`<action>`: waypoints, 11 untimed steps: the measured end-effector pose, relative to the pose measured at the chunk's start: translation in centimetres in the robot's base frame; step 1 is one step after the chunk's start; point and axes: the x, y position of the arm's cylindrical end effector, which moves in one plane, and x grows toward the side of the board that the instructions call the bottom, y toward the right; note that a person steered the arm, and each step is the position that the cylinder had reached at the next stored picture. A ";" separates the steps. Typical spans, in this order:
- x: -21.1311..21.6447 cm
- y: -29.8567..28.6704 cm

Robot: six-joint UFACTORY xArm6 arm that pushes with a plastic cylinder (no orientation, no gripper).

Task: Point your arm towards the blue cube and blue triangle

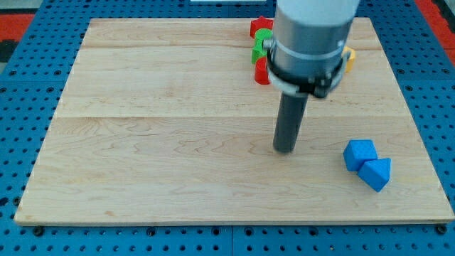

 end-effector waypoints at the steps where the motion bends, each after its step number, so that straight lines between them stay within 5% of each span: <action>1: 4.9 2.5; 3: 7.2 18.9; 5: 8.0 23.7; 7: 6.8 18.7; 9: 6.3 7.7; 11: 1.7 12.0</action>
